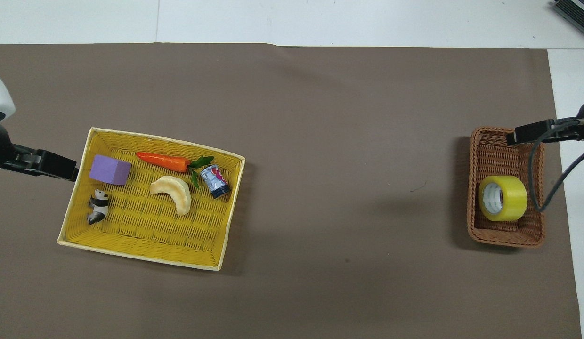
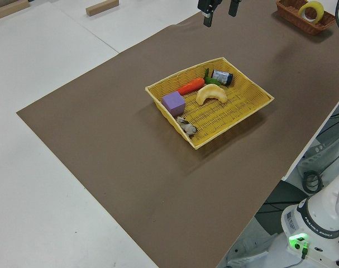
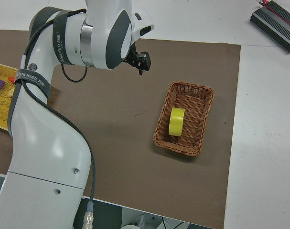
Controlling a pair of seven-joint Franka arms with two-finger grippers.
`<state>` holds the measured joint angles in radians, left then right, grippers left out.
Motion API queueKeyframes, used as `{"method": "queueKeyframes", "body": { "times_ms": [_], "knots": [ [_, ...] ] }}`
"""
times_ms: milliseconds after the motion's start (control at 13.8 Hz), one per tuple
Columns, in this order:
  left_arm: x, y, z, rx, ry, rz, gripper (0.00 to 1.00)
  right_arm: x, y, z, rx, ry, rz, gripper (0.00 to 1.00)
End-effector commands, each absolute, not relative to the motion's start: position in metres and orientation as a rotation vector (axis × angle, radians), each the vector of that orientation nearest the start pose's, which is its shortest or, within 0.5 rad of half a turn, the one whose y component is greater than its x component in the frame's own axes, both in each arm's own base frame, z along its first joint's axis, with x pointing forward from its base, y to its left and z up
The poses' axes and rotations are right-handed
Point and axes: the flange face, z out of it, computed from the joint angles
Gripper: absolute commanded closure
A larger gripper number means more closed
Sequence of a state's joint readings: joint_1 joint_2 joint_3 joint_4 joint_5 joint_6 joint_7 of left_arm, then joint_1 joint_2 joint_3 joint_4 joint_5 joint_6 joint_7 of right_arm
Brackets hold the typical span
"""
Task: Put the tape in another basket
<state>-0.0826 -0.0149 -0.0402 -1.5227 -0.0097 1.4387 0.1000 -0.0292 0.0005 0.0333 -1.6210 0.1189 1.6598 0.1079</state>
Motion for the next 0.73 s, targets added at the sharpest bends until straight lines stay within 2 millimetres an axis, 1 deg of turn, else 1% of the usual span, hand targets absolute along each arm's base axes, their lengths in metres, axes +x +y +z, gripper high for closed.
{"method": "queueKeyframes", "body": {
  "times_ms": [0,73,145,218,290,435,508,653],
  "knots": [
    [0.528,-0.064,0.649,-3.116,0.355,0.118,0.0,0.549,0.028,0.627,-3.076,0.235,-0.08,0.0],
    [0.528,-0.064,0.649,-3.116,0.355,0.118,0.0,0.547,0.039,0.634,-3.109,0.209,-0.096,0.0],
    [0.528,-0.064,0.649,-3.116,0.355,0.118,0.0,0.543,0.043,0.649,-3.141,0.196,-0.085,0.0],
    [0.528,-0.064,0.649,-3.116,0.355,0.118,0.0,0.536,0.043,0.663,-3.15,0.196,-0.048,0.0],
    [0.528,-0.064,0.649,-3.116,0.355,0.118,0.0,0.532,0.04,0.668,-3.153,0.204,-0.007,0.0],
    [0.528,-0.064,0.649,-3.116,0.355,0.118,0.0,0.526,0.028,0.672,-3.13,0.252,-0.021,0.0],
    [0.528,-0.064,0.649,-3.116,0.355,0.118,0.0,0.524,0.026,0.669,-3.124,0.268,-0.025,0.0],
    [0.528,-0.064,0.649,-3.116,0.355,0.118,0.0,0.524,0.03,0.664,-3.121,0.256,-0.034,0.0]
  ]
}}
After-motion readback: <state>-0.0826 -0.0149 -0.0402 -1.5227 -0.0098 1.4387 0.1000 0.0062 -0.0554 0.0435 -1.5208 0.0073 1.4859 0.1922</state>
